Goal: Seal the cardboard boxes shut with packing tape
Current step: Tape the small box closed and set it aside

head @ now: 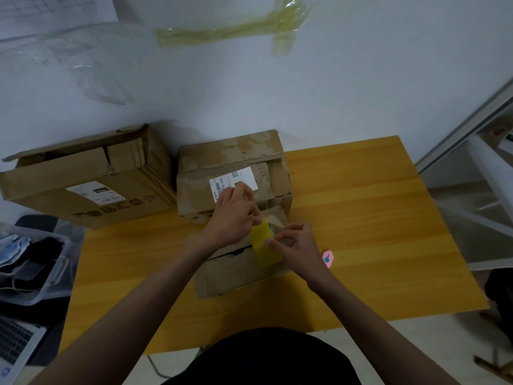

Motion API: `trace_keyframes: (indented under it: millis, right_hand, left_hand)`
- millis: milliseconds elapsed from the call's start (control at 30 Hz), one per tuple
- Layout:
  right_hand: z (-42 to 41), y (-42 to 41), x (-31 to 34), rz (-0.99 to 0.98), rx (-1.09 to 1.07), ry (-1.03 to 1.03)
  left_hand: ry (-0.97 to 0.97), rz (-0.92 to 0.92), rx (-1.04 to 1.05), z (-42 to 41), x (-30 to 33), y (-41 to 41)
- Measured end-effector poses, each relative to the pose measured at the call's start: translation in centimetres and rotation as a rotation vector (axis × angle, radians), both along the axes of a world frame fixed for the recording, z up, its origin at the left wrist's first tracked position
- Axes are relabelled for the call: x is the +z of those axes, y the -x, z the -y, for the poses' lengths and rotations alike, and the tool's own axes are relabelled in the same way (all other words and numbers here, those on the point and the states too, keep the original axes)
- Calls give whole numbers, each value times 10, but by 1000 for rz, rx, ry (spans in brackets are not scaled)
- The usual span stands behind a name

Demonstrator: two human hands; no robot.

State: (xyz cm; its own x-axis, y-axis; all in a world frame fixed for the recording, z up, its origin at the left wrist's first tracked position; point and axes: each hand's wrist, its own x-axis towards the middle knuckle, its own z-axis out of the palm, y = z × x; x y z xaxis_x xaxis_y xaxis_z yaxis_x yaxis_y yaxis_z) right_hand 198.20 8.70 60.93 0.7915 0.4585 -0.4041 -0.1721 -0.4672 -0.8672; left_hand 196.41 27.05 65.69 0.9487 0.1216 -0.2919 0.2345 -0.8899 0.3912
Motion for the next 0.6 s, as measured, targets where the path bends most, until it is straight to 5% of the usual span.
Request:
trace_keyframes:
  millis: [333, 600]
  right_hand:
    - [11, -2, 0, -62, 41, -14]
    - [17, -19, 16, 275, -2, 67]
  left_hand:
    - [-83, -15, -67, 1, 18, -9]
    - [-27, 133, -75, 10, 36, -27]
